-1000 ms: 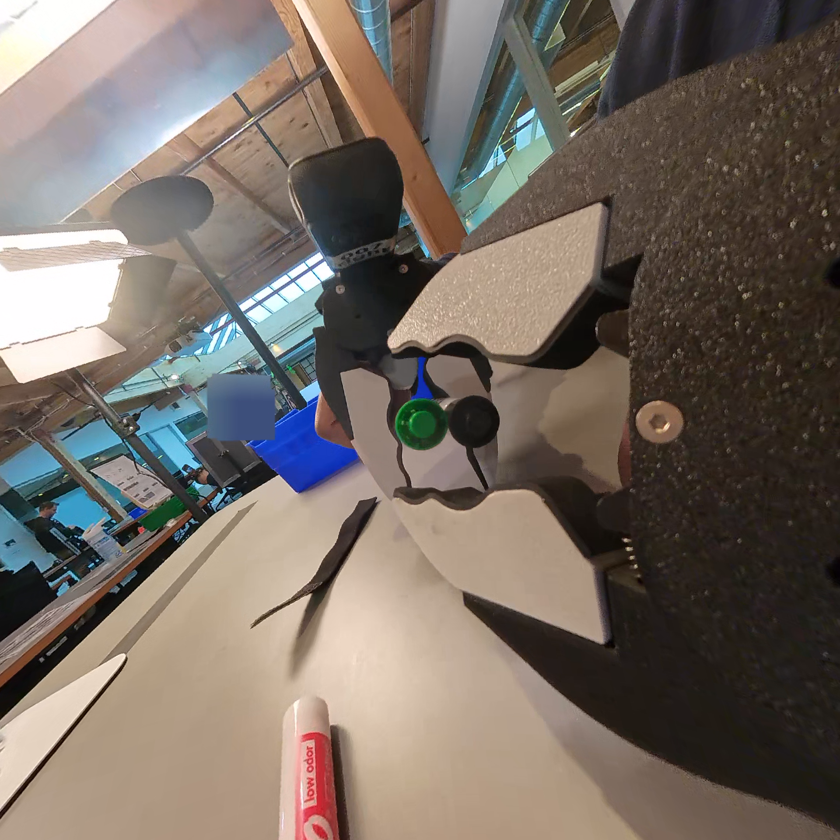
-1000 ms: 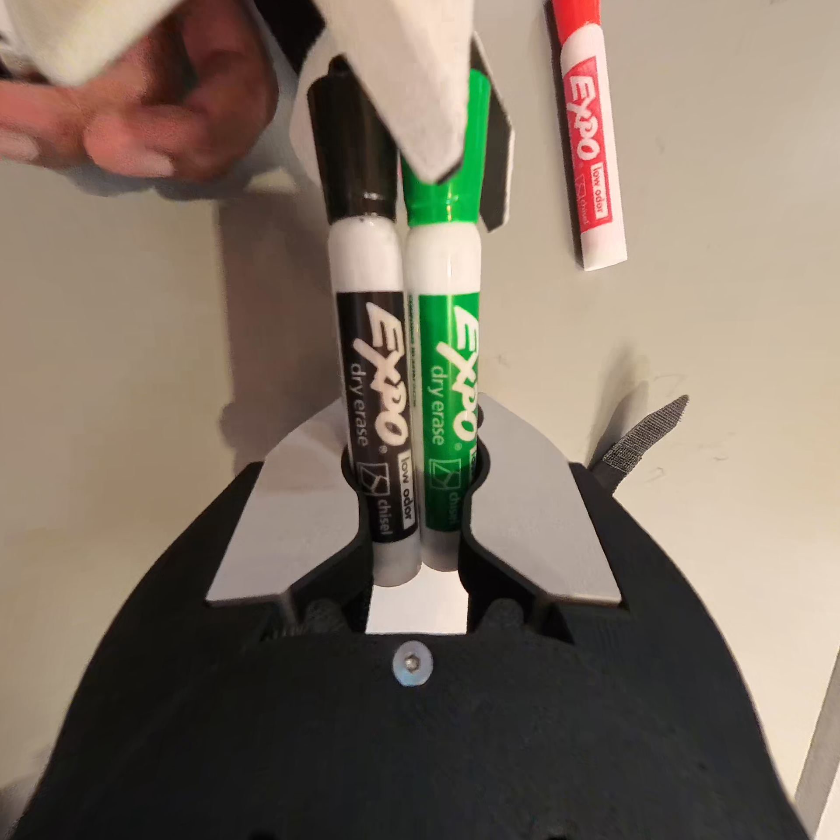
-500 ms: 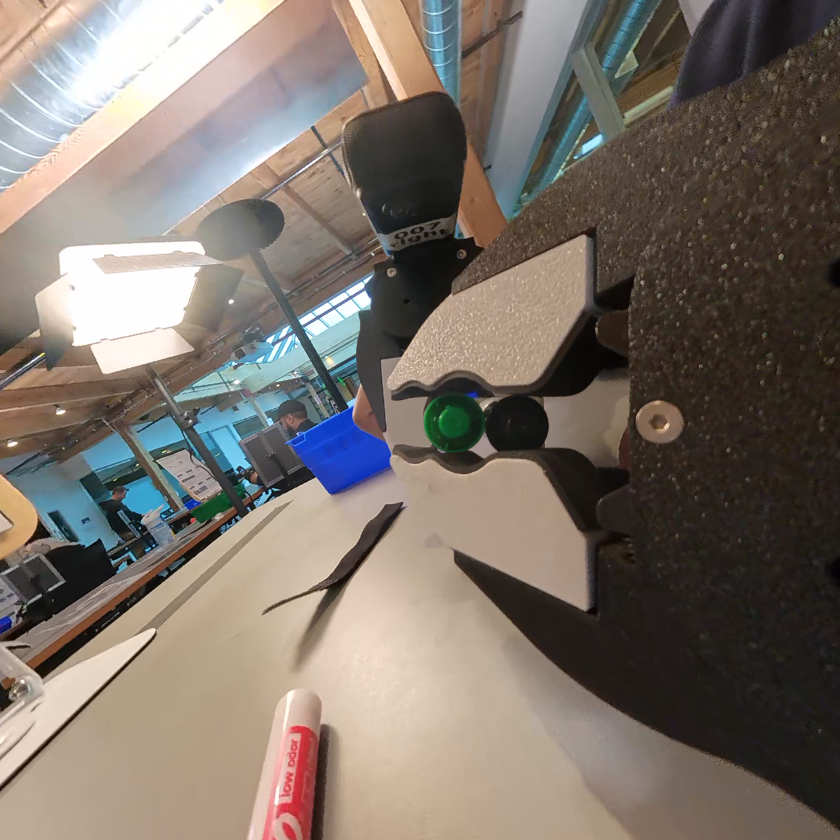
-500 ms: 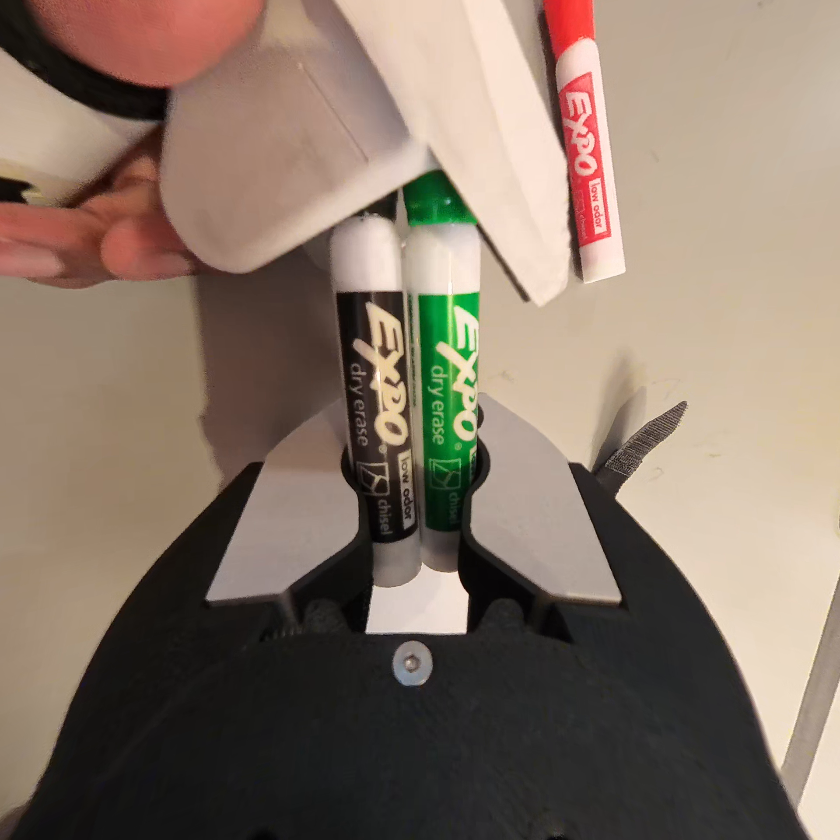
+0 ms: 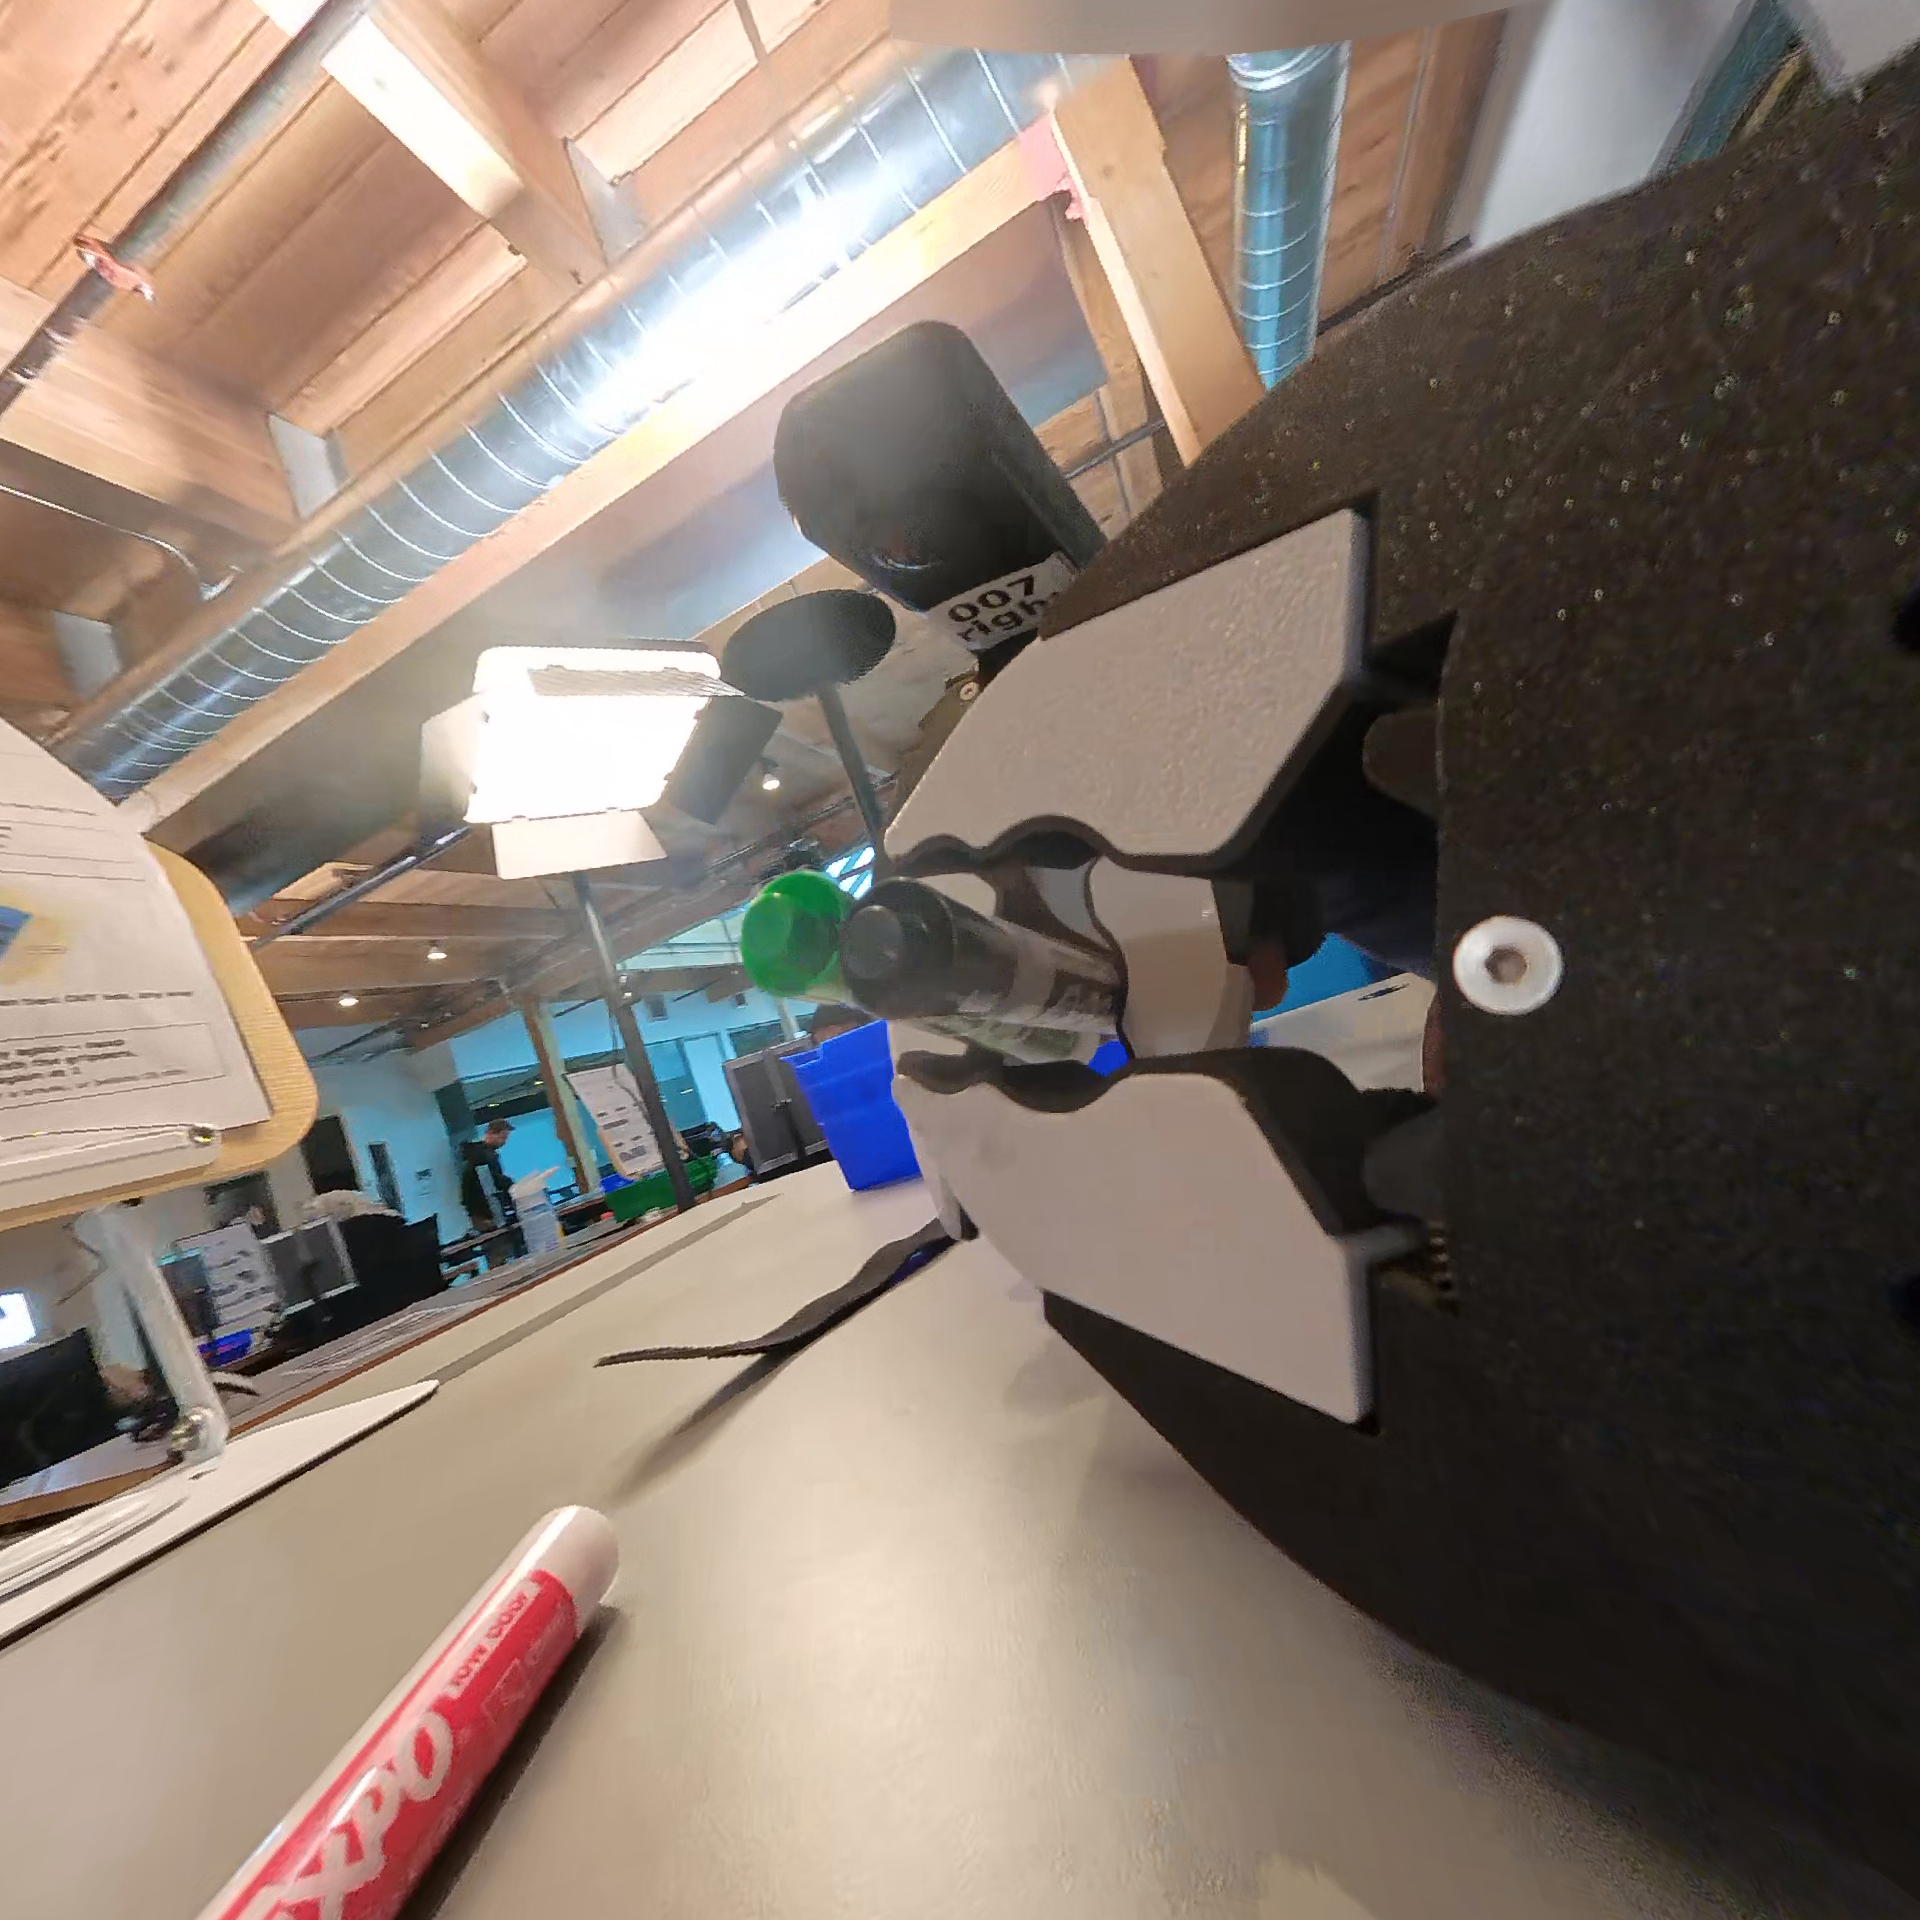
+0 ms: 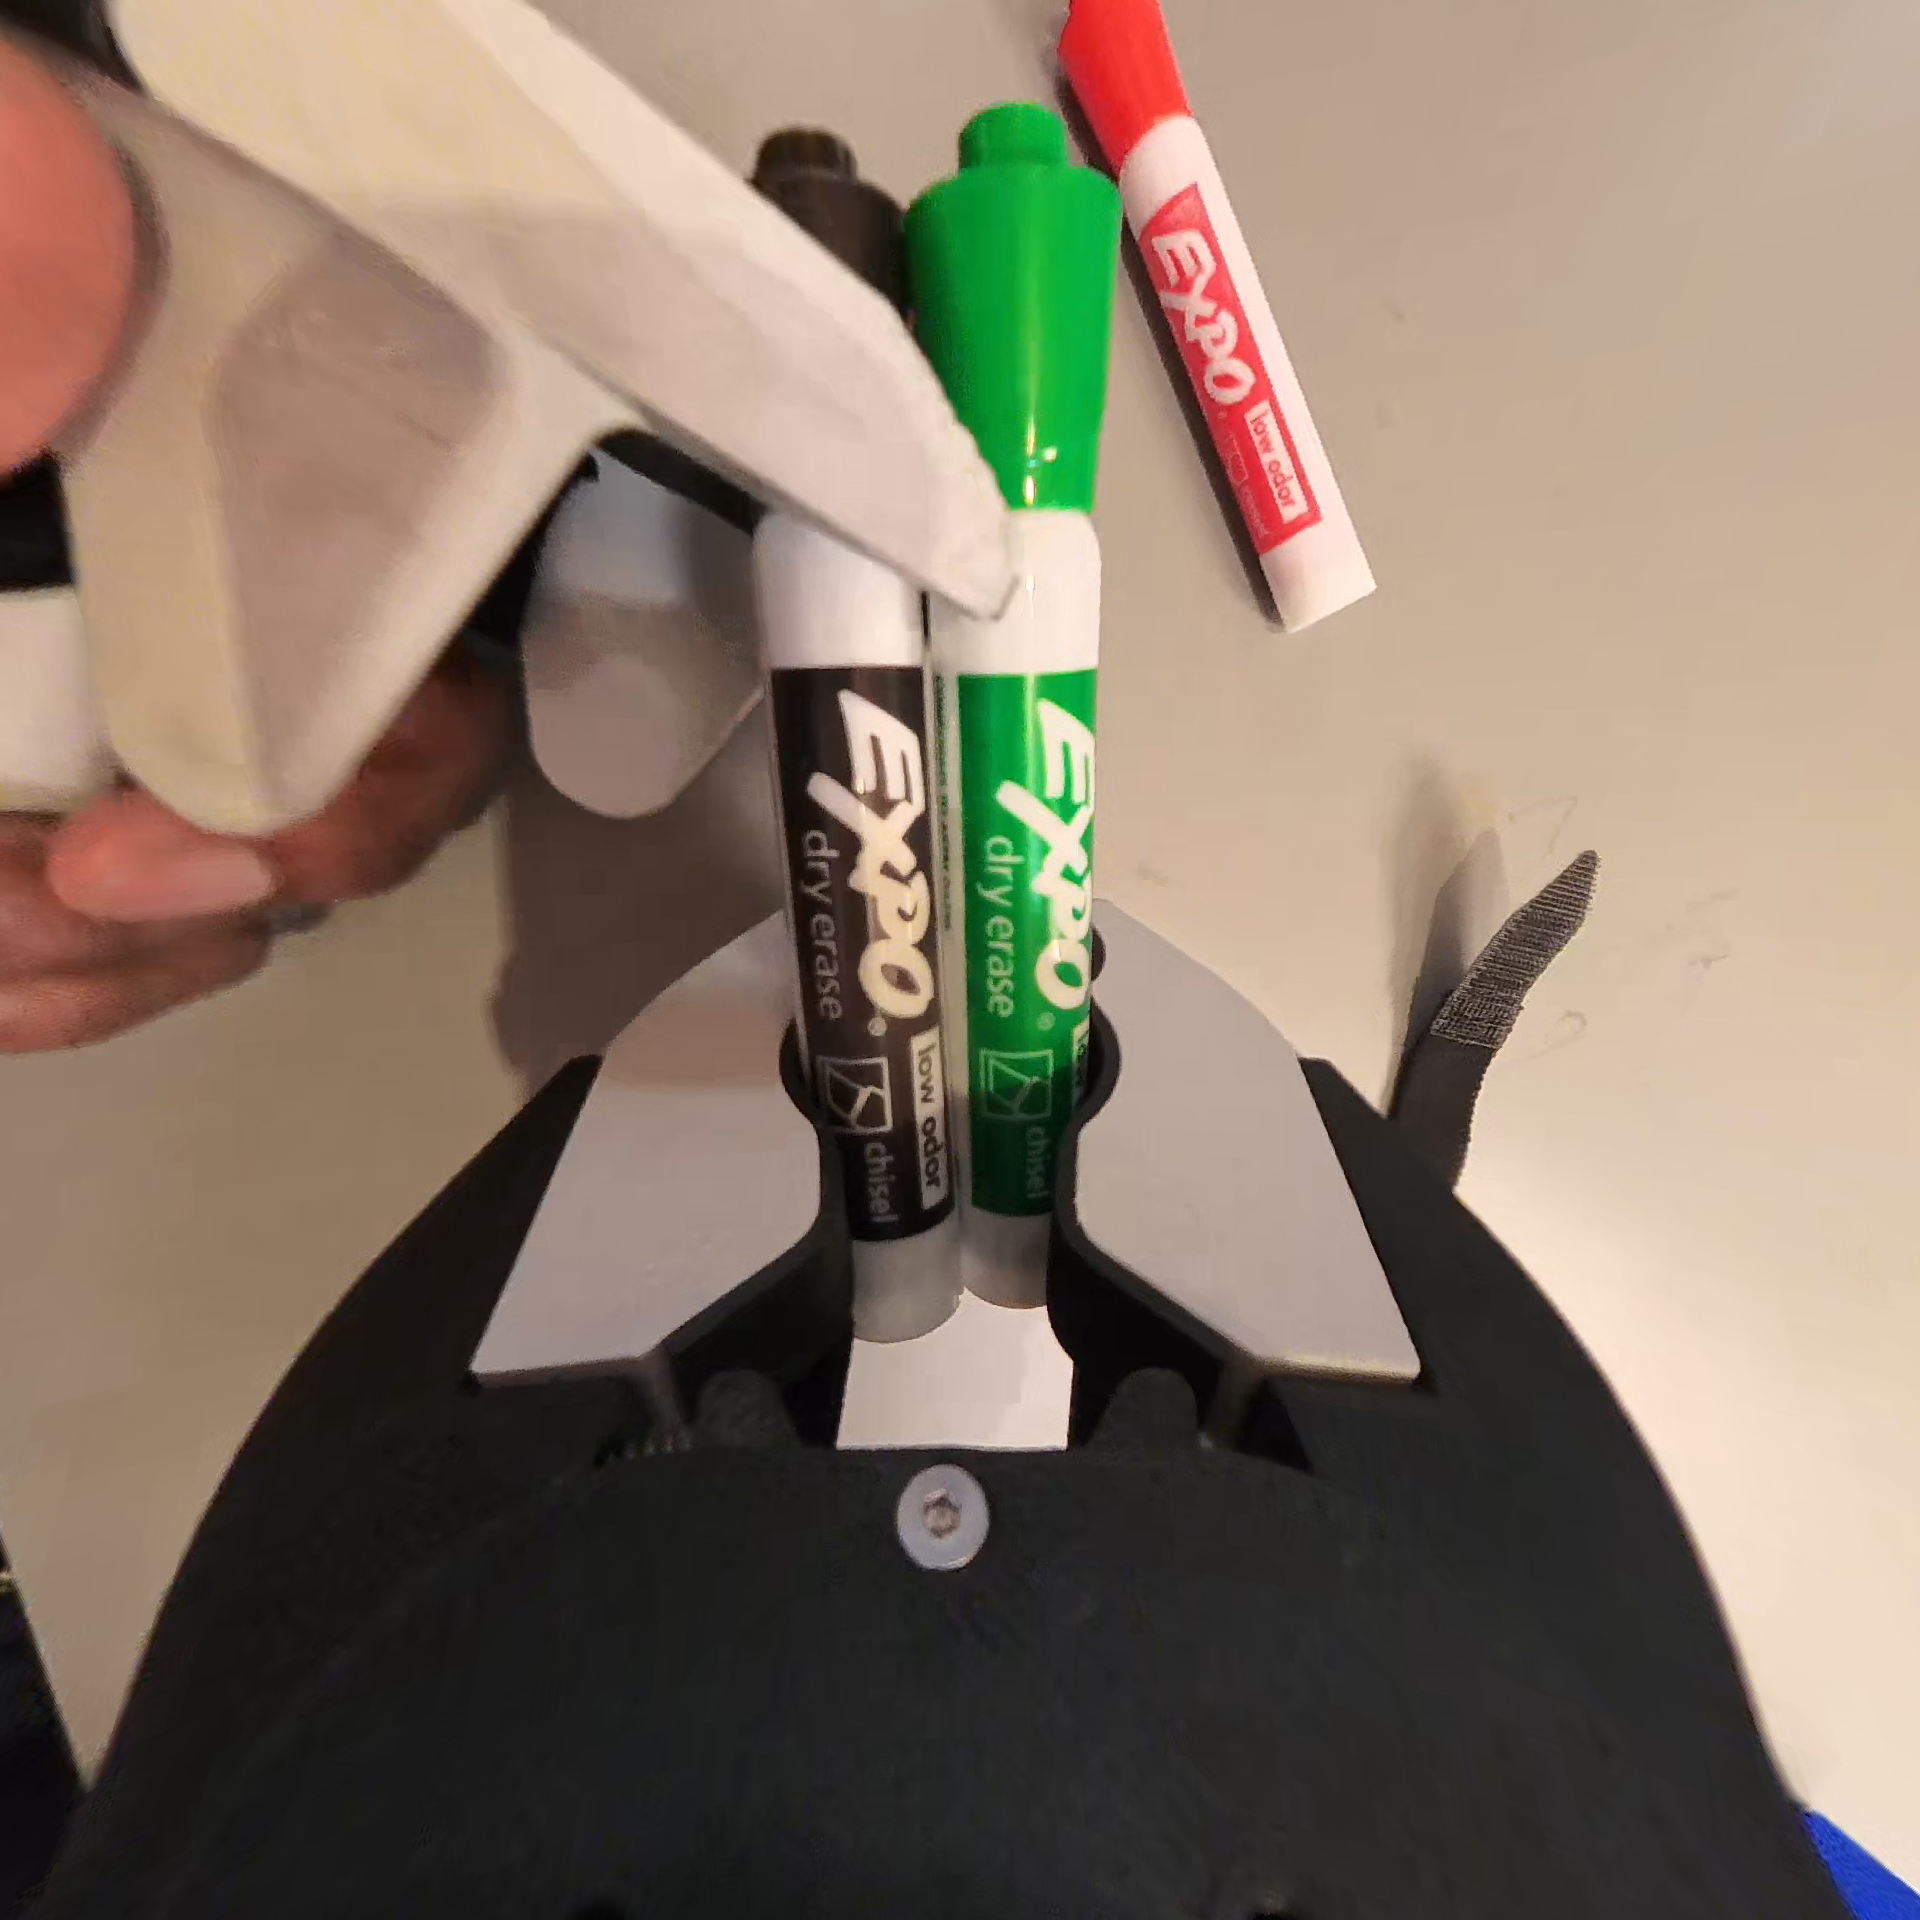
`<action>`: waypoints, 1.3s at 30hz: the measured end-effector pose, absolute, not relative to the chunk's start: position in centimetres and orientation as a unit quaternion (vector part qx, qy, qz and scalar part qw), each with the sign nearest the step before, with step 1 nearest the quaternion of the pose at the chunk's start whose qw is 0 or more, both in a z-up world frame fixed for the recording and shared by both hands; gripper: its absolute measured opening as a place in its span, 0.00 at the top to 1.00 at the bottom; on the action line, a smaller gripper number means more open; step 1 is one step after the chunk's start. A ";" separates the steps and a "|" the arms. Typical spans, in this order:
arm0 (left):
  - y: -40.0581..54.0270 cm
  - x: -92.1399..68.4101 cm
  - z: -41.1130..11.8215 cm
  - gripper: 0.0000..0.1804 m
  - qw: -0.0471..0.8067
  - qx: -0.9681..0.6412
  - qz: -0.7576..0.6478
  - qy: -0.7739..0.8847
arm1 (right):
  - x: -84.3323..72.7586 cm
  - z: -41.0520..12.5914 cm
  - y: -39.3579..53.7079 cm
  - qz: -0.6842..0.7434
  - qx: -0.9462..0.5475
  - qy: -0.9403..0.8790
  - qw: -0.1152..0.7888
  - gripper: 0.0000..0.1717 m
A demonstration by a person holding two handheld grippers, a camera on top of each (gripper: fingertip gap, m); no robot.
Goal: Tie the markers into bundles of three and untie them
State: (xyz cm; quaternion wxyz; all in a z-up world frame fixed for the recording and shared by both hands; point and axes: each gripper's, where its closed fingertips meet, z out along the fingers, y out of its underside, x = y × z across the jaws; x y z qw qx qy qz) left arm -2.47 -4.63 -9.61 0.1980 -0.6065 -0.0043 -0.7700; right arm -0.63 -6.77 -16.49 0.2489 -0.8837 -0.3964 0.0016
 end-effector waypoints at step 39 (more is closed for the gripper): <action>-4.5 -1.3 -10.3 0.90 0.247 -0.632 -0.735 -0.024 | -0.5 -17.1 -6.0 -0.084 -0.875 -0.436 0.193 0.75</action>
